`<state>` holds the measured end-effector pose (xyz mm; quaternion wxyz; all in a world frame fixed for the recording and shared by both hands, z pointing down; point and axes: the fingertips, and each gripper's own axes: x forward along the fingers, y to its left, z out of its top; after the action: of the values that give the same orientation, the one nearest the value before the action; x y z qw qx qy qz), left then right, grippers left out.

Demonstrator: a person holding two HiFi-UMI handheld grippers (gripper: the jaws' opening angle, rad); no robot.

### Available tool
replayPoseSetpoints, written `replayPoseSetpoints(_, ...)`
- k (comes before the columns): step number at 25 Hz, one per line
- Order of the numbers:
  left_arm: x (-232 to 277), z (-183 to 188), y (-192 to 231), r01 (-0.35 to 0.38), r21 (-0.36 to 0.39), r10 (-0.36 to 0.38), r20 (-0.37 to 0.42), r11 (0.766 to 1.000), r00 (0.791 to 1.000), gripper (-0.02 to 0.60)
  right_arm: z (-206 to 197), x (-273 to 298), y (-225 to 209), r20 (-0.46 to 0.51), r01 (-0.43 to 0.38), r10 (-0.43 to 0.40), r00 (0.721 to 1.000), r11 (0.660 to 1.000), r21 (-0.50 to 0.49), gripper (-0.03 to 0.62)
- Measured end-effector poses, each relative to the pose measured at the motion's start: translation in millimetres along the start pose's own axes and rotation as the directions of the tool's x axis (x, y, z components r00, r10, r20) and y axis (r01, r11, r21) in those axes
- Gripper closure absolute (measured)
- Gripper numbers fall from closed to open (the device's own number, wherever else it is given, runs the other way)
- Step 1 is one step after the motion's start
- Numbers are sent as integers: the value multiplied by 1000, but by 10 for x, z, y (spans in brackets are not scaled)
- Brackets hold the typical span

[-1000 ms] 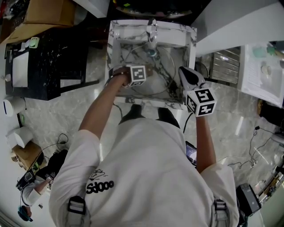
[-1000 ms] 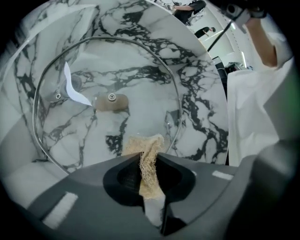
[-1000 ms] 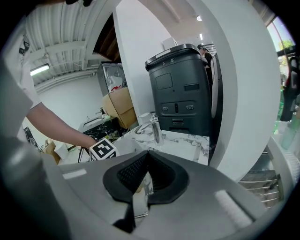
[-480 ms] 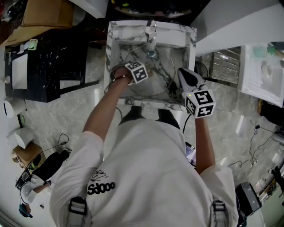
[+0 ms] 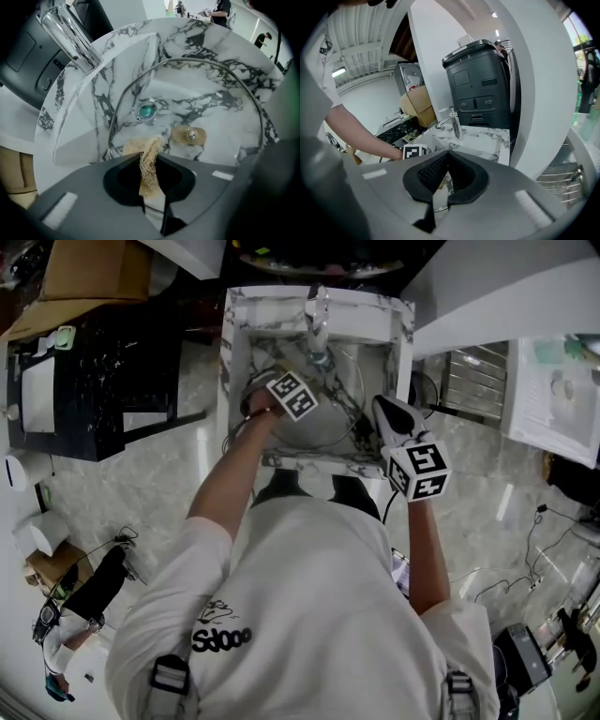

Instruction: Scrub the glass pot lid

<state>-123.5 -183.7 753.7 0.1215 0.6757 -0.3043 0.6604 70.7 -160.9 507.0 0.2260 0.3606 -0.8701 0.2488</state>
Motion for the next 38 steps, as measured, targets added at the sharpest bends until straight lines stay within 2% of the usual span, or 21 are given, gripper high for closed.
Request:
replayPoseSetpoints(11,-22,472,120,-54,-5,54,113,999,992,526,-24,-48,-113,-1,30,-30,1000,999,20,591)
replayPoseSetpoints(17,-46,689,90,-59,10,57,153,998,987,526,-61,-72,-163,-5,47,-47,999,998,33,591)
replayPoseSetpoints(23,-94,918,-45,-33,50,23,191,998,981,526,-66,-92,-184,-3,55,-55,998,998,41,591)
replayPoseSetpoints(27,-134,1047,-257,-13,124,-13,206,992,979,526,-71,-104,-185,-1,60,-60,998,997,44,591)
replayPoseSetpoints(30,-187,1110,-479,-3,208,-45,226,978,973,526,-82,-109,-177,1,61,-61,998,997,46,591)
replayPoseSetpoints(34,-271,1120,-798,18,310,-96,237,950,967,526,-91,-121,-167,5,63,-63,998,997,46,591)
replayPoseSetpoints(38,-342,1051,-1095,48,413,-156,230,909,961,526,-86,-120,-138,8,61,-61,998,997,43,591)
